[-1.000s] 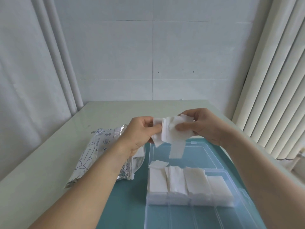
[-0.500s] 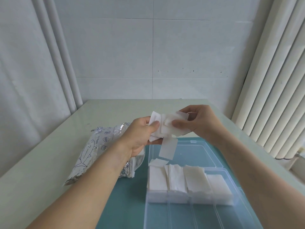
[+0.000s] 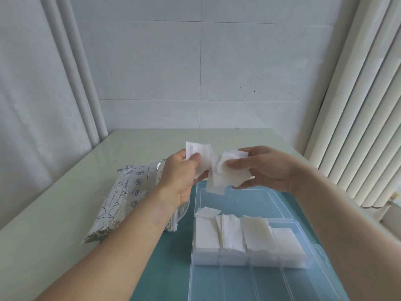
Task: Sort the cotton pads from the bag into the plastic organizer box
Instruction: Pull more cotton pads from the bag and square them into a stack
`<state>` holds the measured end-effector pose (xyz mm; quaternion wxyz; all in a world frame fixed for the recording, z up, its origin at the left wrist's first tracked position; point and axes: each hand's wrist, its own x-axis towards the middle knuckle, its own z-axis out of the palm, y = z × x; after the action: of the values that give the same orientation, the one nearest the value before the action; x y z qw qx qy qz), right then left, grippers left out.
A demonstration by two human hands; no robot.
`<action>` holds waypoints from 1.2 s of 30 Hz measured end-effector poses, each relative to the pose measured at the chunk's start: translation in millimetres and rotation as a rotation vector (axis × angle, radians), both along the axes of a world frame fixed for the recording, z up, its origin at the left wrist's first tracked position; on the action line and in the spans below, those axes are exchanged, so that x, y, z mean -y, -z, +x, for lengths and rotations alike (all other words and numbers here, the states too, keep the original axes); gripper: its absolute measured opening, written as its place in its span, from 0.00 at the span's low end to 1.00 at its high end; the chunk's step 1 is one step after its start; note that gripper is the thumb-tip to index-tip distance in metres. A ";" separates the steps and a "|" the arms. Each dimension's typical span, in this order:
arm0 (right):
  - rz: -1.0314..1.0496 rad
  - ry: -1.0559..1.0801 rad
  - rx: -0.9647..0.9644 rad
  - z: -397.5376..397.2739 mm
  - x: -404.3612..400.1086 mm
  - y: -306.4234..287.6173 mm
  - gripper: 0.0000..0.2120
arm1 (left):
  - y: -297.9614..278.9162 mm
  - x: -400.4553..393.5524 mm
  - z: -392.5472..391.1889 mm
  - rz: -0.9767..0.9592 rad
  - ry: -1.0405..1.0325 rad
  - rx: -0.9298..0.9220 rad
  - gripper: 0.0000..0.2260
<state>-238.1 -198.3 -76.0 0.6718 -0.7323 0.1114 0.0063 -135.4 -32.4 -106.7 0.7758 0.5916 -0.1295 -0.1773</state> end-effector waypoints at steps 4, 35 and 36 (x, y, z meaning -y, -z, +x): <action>-0.026 0.091 0.031 4.9 -10.6 5.5 0.08 | -1.8 1.3 -2.5 -0.062 -0.068 -0.030 0.08; -0.011 0.406 0.276 -2.9 -7.2 -12.6 0.10 | -6.9 -0.4 -9.9 -0.099 0.228 -0.077 0.10; -0.010 0.421 0.299 -0.3 -11.0 -10.3 0.10 | -8.3 -0.4 -11.0 -0.119 0.244 -0.085 0.11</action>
<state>-238.4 -187.3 -65.7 0.6638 -0.6889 0.1609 -0.2426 -146.4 -32.0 -98.5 0.7871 0.5162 -0.1776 -0.2873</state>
